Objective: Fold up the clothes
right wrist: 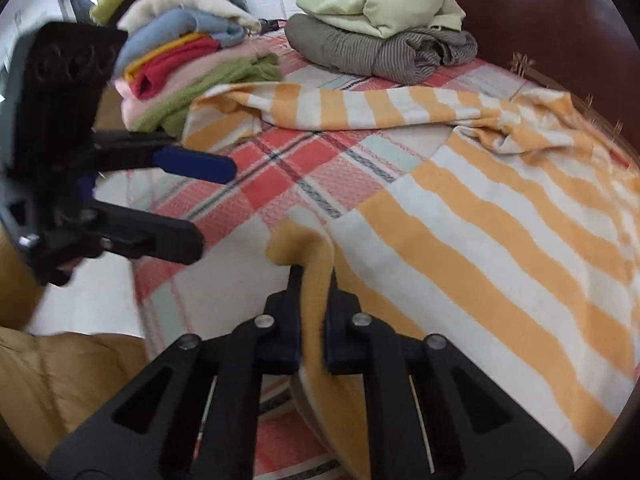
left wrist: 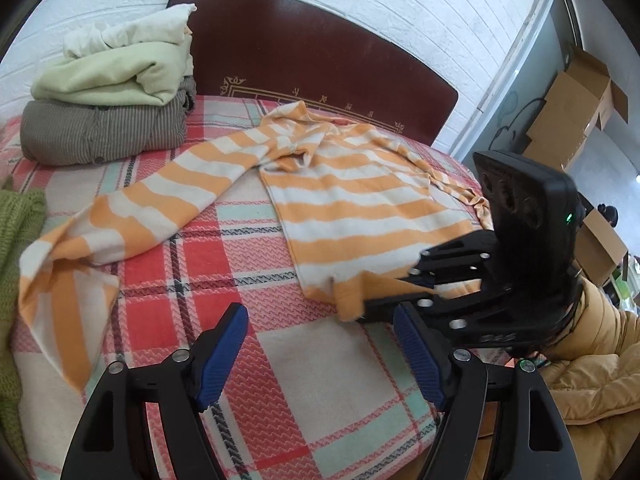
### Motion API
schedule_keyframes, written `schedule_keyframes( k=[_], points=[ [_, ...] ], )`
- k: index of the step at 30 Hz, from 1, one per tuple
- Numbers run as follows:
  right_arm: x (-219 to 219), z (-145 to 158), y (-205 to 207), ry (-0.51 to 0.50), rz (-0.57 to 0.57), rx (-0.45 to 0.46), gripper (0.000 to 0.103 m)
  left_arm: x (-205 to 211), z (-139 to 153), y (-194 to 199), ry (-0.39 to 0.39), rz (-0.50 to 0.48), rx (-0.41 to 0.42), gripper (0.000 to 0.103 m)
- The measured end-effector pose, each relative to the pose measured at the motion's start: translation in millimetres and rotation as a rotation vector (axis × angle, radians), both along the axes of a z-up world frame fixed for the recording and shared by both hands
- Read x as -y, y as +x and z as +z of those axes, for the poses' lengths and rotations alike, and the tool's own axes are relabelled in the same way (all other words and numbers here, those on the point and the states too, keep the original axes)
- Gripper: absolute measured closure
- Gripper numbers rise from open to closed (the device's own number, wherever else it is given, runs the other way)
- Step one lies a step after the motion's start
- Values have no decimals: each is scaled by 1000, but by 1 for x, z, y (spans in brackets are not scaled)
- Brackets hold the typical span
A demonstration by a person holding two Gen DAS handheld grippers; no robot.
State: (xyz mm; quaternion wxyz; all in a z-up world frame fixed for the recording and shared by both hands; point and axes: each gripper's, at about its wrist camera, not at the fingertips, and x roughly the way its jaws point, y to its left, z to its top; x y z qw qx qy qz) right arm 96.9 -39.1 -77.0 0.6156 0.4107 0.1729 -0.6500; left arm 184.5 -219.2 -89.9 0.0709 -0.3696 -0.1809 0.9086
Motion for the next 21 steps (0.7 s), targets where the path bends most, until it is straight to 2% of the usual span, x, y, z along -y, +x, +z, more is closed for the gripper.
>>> schedule_keyframes(
  k=[2, 4, 9, 10, 13, 15, 16, 17, 18, 19, 21],
  points=[
    [-11, 13, 7, -56, 38, 121, 93, 3, 6, 5, 0, 1, -14, 26],
    [-17, 18, 16, -76, 75, 192, 93, 5, 11, 10, -10, 3, -27, 24],
    [-16, -5, 35, -50, 105, 333, 93, 5, 10, 7, -28, 6, -14, 21],
    [-14, -12, 39, -28, 110, 340, 93, 3, 7, 5, -26, 4, -5, 21],
    [-11, -23, 46, 60, 78, 236, 91, -3, -1, -3, -30, -10, 21, 21],
    [-20, -15, 49, 47, 67, 187, 87, -10, -5, -6, -33, -31, 34, 21],
    [-30, -7, 48, 27, 44, 150, 71, -13, -7, -8, -29, -41, 40, 21],
    [-39, 2, 47, 6, 20, 113, 40, -16, -8, -9, -23, -49, 45, 21],
    [-53, 10, 41, -25, -30, 88, 26, -18, -10, -10, -19, -56, 50, 21],
    [-68, 19, 35, -59, -82, 64, 19, -21, -11, -11, -17, -62, 56, 21],
    [-109, 36, 18, -121, -214, 24, 19, -26, -14, -12, -14, -73, 68, 21]
  ],
)
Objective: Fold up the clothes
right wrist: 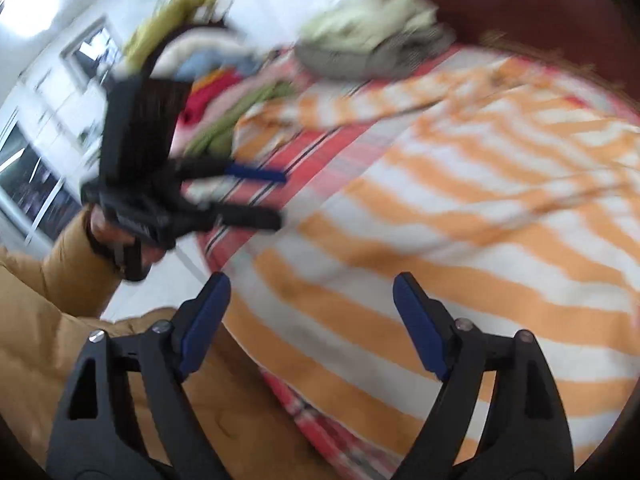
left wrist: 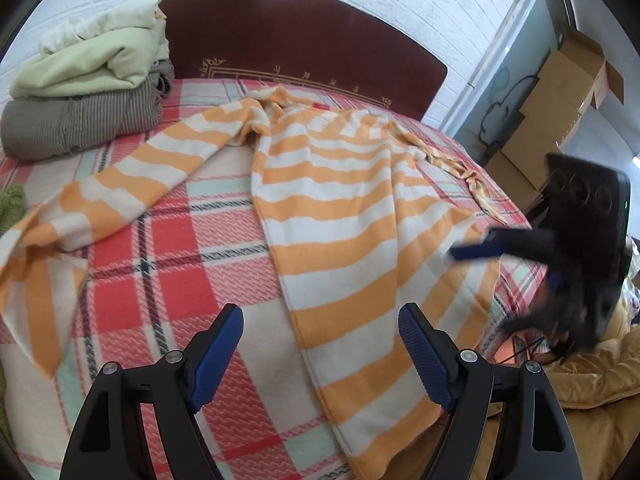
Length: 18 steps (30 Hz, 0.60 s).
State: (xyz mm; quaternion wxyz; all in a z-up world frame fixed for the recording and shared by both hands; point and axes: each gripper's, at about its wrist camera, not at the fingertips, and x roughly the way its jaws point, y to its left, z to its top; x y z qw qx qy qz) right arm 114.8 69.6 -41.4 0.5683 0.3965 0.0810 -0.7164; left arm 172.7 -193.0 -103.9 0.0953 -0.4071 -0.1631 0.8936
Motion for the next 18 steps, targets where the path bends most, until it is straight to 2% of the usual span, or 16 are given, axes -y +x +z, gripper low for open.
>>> schedule_keyframes(
  k=[3, 5, 8, 10, 12, 13, 14, 15, 16, 18],
  points=[
    [-64, 9, -29, 13, -268, -63, 19, -6, -3, -2, 5, -16, 9, 21],
    [-100, 1, -46, 74, -420, -76, 19, -9, -3, -6, 7, -28, 13, 21],
    [-134, -21, -65, 161, -542, -44, 19, -17, -3, -13, -6, -46, 19, 21],
    [-139, -29, -66, 152, -532, -10, 20, -22, -2, -17, -16, -58, 18, 21],
    [-143, -38, -67, 138, -517, 24, 28, -25, 0, -19, -20, -64, 18, 21],
    [-145, -42, -67, 132, -509, 41, 42, -27, 0, -21, -20, -67, 17, 21],
    [-147, -46, -67, 125, -502, 58, 66, -28, 0, -22, -19, -68, 17, 21],
    [-152, -48, -70, 111, -498, 90, 78, -29, 0, -23, -19, -69, 19, 21],
    [-156, -46, -69, 82, -491, 116, 87, -30, 0, -24, -21, -68, 20, 21],
    [-162, -41, -68, 20, -476, 165, 88, -31, 2, -25, -26, -68, 21, 21]
  ],
)
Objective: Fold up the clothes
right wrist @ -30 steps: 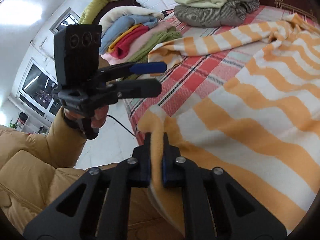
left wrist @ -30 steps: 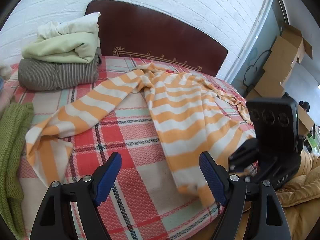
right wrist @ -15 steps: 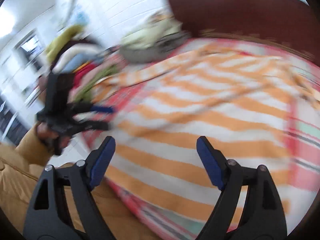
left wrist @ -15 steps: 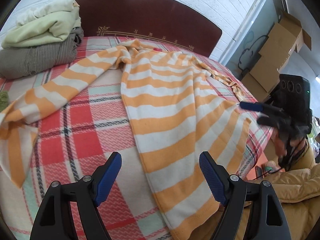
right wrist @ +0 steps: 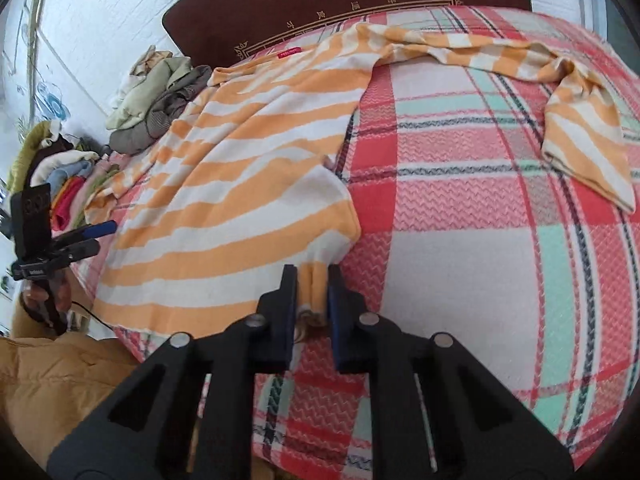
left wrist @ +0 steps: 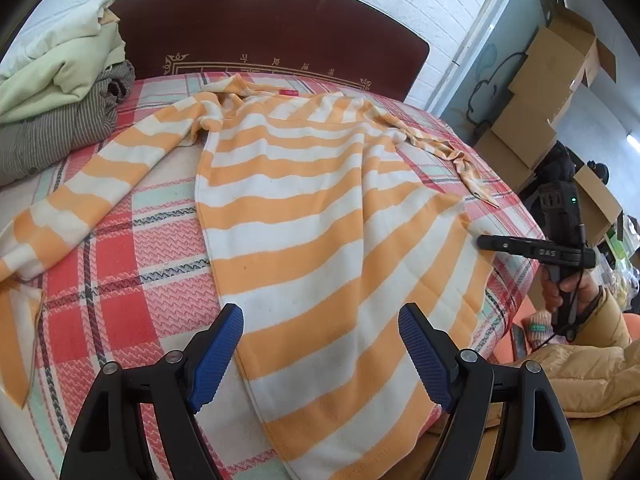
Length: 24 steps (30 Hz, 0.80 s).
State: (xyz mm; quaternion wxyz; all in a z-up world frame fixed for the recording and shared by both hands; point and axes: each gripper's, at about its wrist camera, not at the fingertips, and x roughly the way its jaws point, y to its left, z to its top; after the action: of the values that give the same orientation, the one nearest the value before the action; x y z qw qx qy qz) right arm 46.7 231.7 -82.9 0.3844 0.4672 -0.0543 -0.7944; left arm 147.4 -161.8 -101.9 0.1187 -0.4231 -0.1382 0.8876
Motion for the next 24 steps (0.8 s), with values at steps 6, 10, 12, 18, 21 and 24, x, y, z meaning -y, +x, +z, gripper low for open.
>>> schedule_keyframes(
  k=[6, 10, 12, 18, 21, 24],
  points=[
    [-34, 51, 33, -189, 24, -20, 88, 0, 13, 0, -24, -18, -22, 21],
    [-42, 45, 45, -71, 17, 18, 87, -1, 17, -7, -43, -36, -26, 21],
    [-42, 29, 44, 56, -13, 42, 85, -4, 15, -12, -47, -47, -19, 21],
    [-73, 32, 25, 126, -150, -57, 33, -19, 13, -25, -48, -92, -15, 21],
    [-79, 41, 1, 175, -209, -149, 33, -26, 14, -35, -40, -99, -22, 21],
    [-84, 40, -32, 242, -271, -207, 33, -32, 18, -47, -17, -97, -36, 21]
  ],
)
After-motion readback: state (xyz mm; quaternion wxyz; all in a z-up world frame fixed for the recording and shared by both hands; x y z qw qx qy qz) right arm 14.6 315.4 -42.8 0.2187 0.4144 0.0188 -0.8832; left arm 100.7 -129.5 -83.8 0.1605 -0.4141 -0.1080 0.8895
